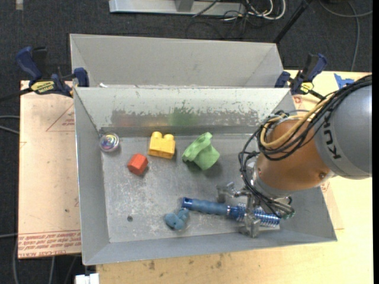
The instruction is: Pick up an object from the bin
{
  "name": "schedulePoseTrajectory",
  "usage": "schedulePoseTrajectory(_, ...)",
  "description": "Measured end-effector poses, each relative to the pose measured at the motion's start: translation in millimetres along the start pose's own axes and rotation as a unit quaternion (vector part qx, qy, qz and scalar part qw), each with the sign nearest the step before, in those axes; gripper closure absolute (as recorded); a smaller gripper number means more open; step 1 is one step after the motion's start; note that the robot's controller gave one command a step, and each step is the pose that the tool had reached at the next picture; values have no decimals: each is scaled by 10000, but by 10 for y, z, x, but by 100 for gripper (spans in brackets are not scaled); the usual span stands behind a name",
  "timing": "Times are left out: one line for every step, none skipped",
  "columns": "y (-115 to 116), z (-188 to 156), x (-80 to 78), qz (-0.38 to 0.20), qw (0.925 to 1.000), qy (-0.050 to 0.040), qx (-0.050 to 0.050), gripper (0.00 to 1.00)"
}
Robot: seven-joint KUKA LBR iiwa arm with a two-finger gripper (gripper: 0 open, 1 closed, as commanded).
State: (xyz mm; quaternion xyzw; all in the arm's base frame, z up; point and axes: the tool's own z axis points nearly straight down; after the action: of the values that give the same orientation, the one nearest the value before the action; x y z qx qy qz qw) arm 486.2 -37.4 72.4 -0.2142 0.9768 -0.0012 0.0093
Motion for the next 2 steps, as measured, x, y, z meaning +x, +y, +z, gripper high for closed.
schedulePoseTrajectory(-7, -11, -27, 8, 10000, -42, 11, 0)
schedulePoseTrajectory(4, 4, -4, 7, 10000, -3, -6, 100)
